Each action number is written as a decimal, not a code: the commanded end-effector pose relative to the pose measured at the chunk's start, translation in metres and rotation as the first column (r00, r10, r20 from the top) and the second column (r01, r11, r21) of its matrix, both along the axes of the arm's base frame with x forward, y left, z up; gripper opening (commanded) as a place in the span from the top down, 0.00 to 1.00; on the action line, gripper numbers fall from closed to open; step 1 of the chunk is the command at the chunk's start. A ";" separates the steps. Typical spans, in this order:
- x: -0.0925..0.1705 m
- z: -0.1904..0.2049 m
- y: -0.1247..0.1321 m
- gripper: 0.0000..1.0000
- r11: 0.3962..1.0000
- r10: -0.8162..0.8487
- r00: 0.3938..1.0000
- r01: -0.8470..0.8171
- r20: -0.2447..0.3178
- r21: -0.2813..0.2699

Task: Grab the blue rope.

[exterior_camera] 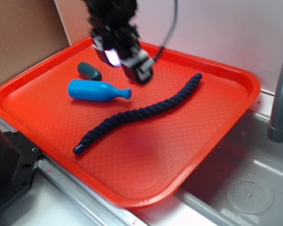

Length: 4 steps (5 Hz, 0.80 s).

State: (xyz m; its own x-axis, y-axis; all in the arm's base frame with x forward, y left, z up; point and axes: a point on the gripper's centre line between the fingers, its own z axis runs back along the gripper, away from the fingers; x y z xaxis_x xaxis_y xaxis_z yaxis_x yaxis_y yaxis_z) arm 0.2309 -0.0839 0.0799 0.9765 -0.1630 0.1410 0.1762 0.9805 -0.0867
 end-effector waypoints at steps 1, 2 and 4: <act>0.014 -0.021 -0.016 0.00 0.998 -0.057 0.997 0.056 0.043 0.027; 0.011 -0.038 -0.028 0.00 0.993 -0.108 0.994 0.107 0.029 0.053; 0.006 -0.053 -0.039 0.00 0.987 -0.144 0.990 0.143 0.008 0.066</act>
